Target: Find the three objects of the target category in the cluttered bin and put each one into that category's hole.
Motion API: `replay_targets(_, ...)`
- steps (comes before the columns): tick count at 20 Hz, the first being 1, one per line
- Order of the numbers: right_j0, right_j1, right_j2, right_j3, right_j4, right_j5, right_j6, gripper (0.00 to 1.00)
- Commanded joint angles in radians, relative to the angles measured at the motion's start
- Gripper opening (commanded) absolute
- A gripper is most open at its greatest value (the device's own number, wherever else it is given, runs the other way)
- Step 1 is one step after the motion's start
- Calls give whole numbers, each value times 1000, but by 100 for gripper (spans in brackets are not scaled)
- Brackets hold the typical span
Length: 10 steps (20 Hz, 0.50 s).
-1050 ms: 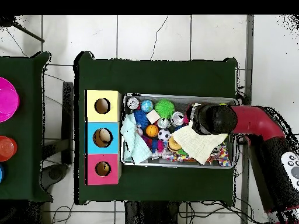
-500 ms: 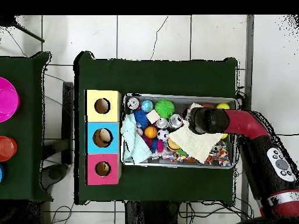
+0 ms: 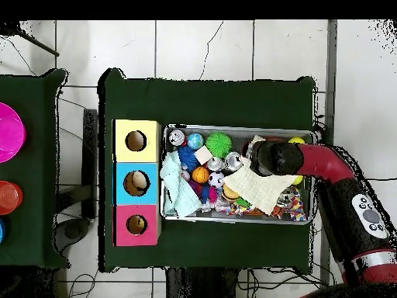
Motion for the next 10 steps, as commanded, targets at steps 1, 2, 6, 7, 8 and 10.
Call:
replay_targets(1,48,-29,-77,9,-70,56,-171,0)
replay_targets(2,51,-33,-80,12,-66,51,-165,0)
replay_targets(6,58,-61,-82,37,-38,44,-132,0)
replay_targets(7,60,-104,-79,81,-18,36,-102,0)
replay_targets(8,64,-152,-83,121,-5,36,-75,0)
replay_targets(10,77,-257,-87,204,29,47,-23,0)
